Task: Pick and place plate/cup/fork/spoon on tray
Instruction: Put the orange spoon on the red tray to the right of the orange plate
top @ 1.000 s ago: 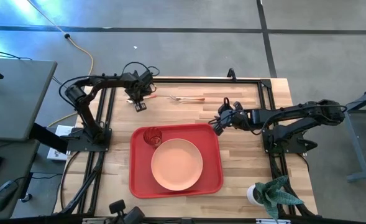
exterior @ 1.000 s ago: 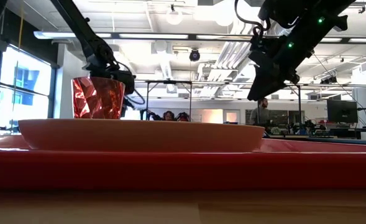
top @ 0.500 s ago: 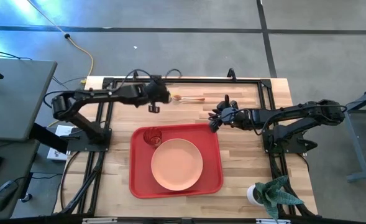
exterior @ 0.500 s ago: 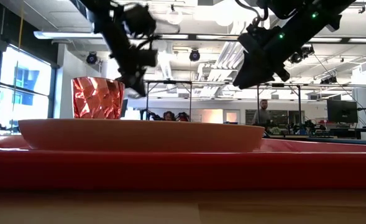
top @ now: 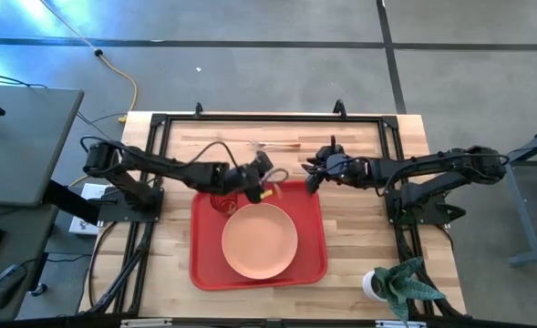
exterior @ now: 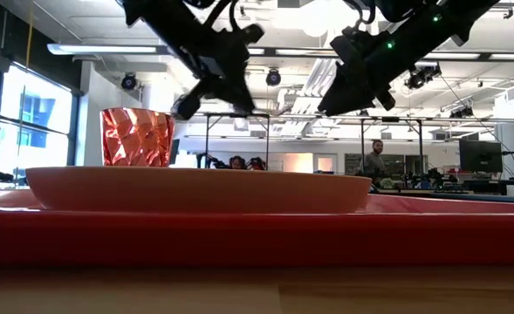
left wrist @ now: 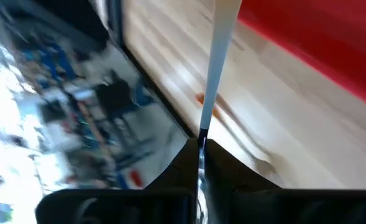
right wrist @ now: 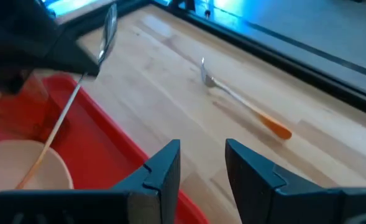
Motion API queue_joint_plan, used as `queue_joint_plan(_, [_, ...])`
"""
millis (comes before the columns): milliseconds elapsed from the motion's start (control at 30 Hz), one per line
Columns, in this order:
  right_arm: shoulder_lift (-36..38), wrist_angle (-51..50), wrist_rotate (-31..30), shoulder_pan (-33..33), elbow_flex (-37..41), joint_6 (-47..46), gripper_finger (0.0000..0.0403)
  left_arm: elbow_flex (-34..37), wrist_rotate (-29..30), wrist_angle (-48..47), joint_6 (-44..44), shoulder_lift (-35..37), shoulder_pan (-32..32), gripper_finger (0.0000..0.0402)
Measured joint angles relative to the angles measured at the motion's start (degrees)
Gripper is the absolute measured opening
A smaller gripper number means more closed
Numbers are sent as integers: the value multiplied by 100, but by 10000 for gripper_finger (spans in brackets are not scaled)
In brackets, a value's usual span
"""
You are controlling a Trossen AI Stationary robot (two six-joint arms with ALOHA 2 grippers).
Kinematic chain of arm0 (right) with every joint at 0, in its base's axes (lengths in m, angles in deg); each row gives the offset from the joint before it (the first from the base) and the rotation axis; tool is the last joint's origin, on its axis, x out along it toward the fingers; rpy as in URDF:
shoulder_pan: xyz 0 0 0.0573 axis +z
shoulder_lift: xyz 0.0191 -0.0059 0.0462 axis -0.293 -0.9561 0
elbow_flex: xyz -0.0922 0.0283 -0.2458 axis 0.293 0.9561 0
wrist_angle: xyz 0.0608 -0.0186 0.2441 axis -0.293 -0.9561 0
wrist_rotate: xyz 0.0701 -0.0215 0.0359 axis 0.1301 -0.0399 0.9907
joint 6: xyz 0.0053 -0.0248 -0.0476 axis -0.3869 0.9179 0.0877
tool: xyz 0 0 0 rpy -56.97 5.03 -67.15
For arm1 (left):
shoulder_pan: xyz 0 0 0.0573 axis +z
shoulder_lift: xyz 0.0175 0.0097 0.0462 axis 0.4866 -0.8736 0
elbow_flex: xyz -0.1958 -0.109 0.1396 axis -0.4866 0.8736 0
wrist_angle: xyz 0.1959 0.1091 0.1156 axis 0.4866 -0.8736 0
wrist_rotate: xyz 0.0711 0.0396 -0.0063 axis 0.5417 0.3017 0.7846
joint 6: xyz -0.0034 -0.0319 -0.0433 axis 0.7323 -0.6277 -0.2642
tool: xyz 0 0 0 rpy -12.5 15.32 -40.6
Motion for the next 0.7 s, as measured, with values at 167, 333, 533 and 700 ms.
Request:
queue_joint_plan(167, [0,400,412,-159,4,18,117,-7,94,454,1027,-275,-293,5])
queue_joint_plan(333, [0,606,1347,-389,4,7,117,-9,136,1103,2052,-555,-452,6])
queue_joint_plan(533, [0,608,1403,-596,4,-46,117,-7,155,1942,3011,-752,-531,7])
queue_joint_plan(700, [-2,554,1601,-743,-68,-39,118,-2,30,2310,3504,-830,-570,7])
